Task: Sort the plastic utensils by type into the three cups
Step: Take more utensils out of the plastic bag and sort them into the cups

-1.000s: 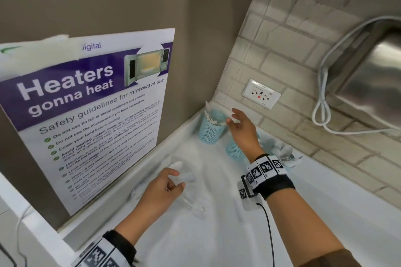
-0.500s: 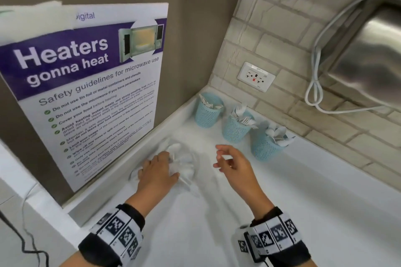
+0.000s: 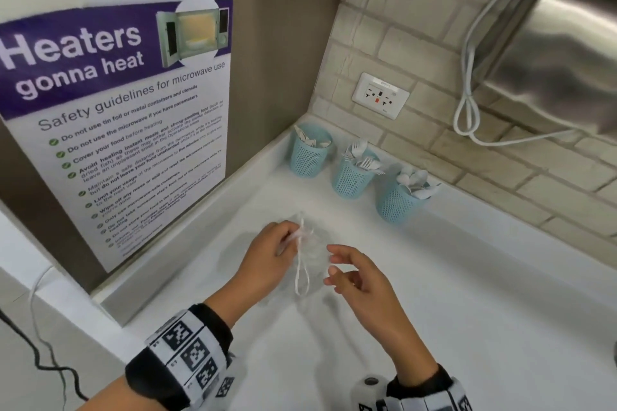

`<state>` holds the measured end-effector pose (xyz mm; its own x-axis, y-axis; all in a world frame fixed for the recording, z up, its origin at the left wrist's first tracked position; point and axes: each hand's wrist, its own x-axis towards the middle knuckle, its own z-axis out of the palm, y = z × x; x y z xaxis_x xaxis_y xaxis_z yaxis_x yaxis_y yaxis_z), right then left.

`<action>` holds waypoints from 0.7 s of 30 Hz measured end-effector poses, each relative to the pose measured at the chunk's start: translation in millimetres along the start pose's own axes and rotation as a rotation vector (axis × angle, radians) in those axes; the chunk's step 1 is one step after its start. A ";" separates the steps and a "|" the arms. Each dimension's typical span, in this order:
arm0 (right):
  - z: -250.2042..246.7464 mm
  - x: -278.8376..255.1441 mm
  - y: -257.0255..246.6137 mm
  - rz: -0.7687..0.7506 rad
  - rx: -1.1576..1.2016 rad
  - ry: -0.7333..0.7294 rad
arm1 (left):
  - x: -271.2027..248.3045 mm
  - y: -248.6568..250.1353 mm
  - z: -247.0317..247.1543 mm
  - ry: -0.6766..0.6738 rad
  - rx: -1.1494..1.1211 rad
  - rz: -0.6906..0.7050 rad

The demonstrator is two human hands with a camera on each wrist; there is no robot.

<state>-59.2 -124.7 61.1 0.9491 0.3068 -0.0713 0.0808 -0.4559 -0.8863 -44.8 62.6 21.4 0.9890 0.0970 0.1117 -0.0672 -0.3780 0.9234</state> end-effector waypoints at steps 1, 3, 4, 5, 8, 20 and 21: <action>-0.5 -3.4 2.3 -0.007 -0.010 0.003 | -2.3 3.7 5.7 -0.027 -0.013 0.026; -1.4 -8.7 6.5 -0.015 -0.016 0.014 | -6.0 9.4 16.2 -0.060 -0.004 0.052; -1.7 -10.8 7.8 -0.015 -0.011 0.021 | -8.0 11.4 20.7 -0.070 0.011 0.051; -1.5 -12.4 9.1 -0.014 -0.005 0.026 | -9.9 11.7 24.8 -0.085 0.030 0.044; 1.5 -17.9 11.9 0.004 -0.007 0.034 | -15.5 10.3 33.5 -0.149 0.070 0.026; 6.2 -26.5 15.9 -0.032 -0.065 0.208 | -33.1 4.8 39.1 -0.245 0.090 0.097; 7.2 -28.6 15.0 -0.030 -0.039 0.215 | -34.6 3.9 39.8 -0.230 0.092 0.090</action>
<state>-87.3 -134.3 46.5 0.9889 0.1373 0.0575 0.1175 -0.4827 -0.8678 -74.0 21.2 6.5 0.9842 -0.1486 0.0960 -0.1546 -0.4584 0.8752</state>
